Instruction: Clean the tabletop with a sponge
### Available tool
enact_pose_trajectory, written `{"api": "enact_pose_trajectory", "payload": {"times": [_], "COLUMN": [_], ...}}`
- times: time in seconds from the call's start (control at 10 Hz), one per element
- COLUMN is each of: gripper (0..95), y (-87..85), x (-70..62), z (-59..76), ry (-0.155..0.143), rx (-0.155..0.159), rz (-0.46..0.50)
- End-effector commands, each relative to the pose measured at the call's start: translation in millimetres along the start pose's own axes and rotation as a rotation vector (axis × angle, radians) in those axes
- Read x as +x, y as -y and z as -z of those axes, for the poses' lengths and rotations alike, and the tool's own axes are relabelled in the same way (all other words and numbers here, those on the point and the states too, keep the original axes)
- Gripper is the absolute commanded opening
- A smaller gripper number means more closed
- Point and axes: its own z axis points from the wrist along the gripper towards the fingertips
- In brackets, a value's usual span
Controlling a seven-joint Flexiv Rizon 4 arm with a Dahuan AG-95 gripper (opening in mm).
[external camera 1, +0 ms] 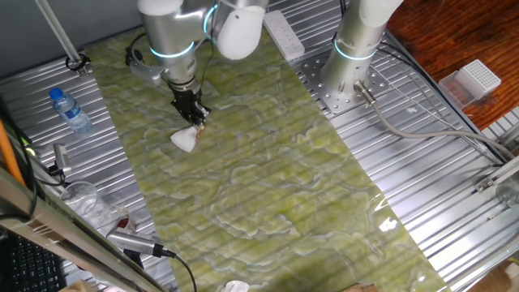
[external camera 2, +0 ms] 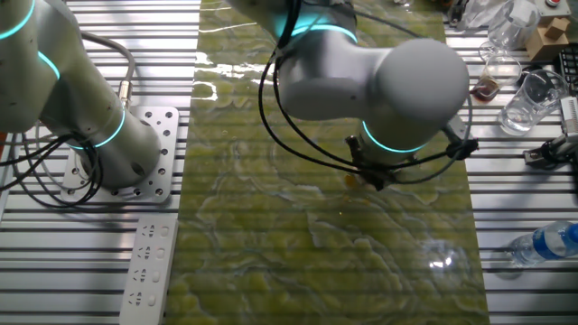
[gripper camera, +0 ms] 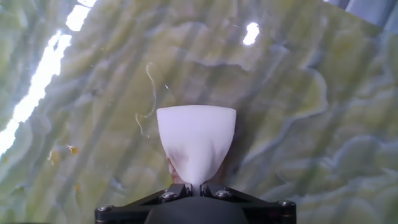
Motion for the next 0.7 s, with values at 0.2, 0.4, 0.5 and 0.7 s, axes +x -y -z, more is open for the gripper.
{"api": "enact_pose_trajectory", "payload": {"times": [0.2, 0.4, 0.5, 0.7], "gripper": [0.0, 0.0, 0.0, 0.0], "y": [-4.3, -8.8, -13.5, -17.7], "x": [0.2, -2.3, -4.0, -6.1], "z": [3.7, 3.1, 0.7, -0.7], "ry": [-0.032, -0.039, -0.061, -0.064], "rx": [-0.016, -0.001, 0.068, 0.057], "rz": [0.003, -0.015, -0.004, 0.001]}}
